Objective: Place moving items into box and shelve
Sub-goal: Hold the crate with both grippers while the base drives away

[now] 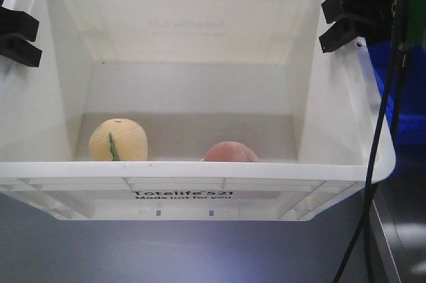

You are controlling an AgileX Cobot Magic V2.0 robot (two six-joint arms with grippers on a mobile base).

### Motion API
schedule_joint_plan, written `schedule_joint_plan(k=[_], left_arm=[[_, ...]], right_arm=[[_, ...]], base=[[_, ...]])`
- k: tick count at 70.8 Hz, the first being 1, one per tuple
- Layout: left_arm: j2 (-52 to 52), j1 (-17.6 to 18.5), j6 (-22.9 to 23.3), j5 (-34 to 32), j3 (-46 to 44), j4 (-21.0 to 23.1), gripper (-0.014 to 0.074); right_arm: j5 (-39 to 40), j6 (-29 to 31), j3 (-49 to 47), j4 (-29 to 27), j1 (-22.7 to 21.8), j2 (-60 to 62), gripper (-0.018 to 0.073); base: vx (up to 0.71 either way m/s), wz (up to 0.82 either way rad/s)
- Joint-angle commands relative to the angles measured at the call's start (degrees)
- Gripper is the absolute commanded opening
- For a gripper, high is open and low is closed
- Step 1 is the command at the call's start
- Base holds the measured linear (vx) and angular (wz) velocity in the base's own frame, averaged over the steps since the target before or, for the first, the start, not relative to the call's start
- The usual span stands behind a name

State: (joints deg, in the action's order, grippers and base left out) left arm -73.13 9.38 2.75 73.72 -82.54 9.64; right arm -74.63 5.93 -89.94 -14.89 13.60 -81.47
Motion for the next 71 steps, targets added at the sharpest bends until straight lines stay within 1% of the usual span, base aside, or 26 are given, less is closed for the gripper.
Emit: schedule_joint_plan(k=[1,71], left_arm=[[2.22,0.14,-0.54,-5.54,-2.52,3.15,-0.0017],[2.22,0.14,-0.54,-5.54,-2.52,3.15,-0.0017]], right_arm=[[4.52,1.52,-2.16,-3.77,-0.08,2.6,-0.0011],[4.42,1.52,-2.16,-3.84,-0.08,2.6,-0.0011]], base=[[0.46,-0.08],[0.48,-0.08]])
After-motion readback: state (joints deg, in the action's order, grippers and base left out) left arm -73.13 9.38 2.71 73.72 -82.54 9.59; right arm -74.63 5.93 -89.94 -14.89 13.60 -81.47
